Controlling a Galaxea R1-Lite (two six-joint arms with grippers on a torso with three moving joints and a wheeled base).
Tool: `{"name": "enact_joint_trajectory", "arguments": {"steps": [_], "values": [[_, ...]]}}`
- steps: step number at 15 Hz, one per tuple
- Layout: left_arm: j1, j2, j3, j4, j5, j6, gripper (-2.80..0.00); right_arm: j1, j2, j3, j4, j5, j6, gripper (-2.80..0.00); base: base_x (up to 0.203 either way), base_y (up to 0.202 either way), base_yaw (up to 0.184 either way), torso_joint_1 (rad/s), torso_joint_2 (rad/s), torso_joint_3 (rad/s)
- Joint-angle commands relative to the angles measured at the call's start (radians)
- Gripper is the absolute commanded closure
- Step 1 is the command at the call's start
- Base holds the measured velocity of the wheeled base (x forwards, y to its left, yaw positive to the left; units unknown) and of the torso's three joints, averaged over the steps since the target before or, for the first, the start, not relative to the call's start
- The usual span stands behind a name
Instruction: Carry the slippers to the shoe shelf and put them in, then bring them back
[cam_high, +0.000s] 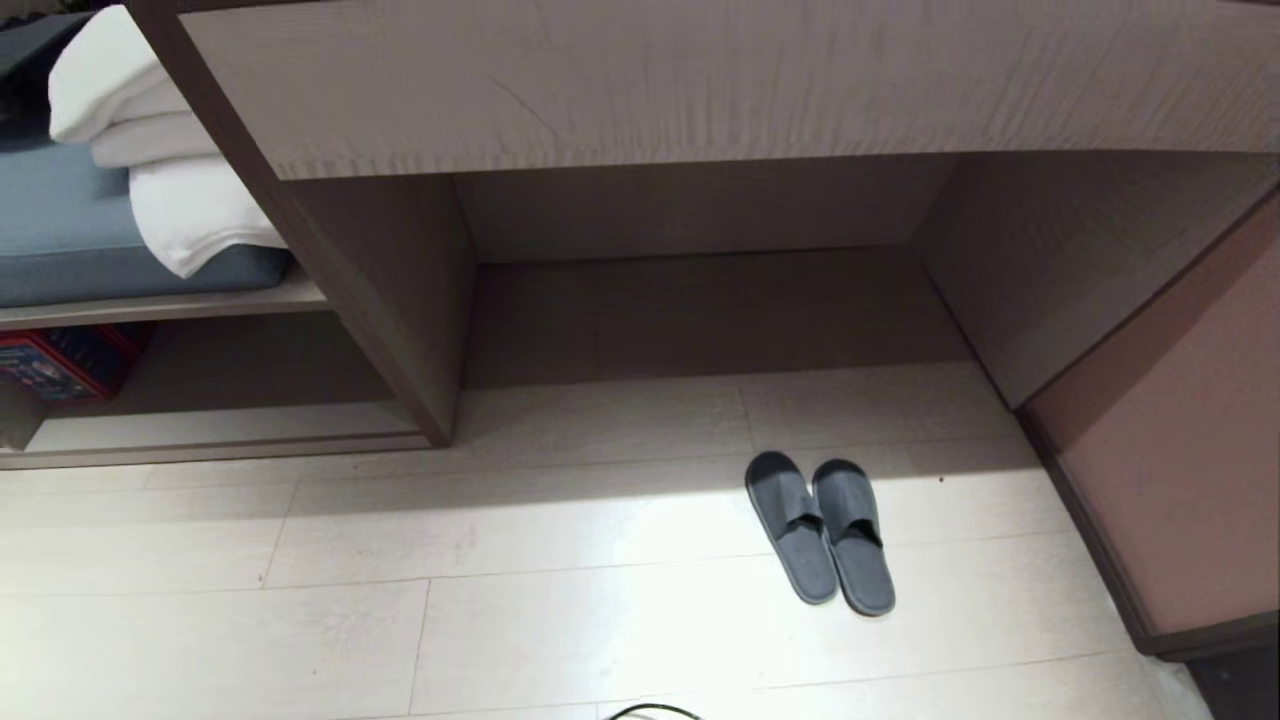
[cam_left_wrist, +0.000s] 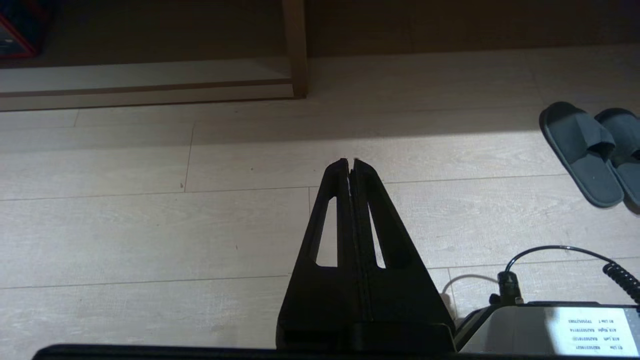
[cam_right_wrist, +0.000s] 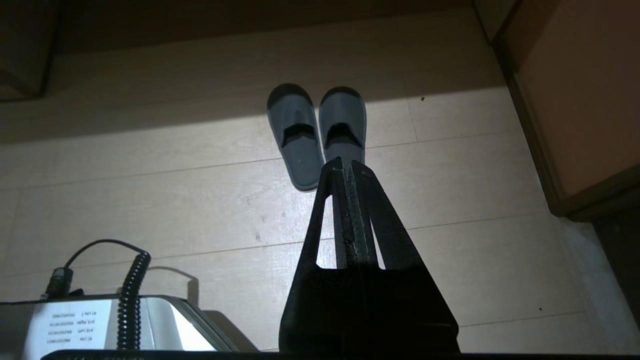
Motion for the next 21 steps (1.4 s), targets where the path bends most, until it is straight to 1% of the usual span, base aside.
{"name": "enact_joint_trajectory", "arguments": {"steps": [1, 21], "values": [[0.0, -0.001, 0.0, -0.001, 0.0, -0.001, 0.0, 0.0, 0.001, 0.002, 0.0, 0.0, 0.0, 0.0, 0.0, 0.0, 0.0, 0.002, 0.0, 0.198], [0.0, -0.001, 0.0, -0.001, 0.0, -0.001, 0.0, 0.0, 0.001, 0.0, 0.002, -0.002, 0.0, 0.0, 0.0, 0.0, 0.0, 0.002, 0.0, 0.201]]}}
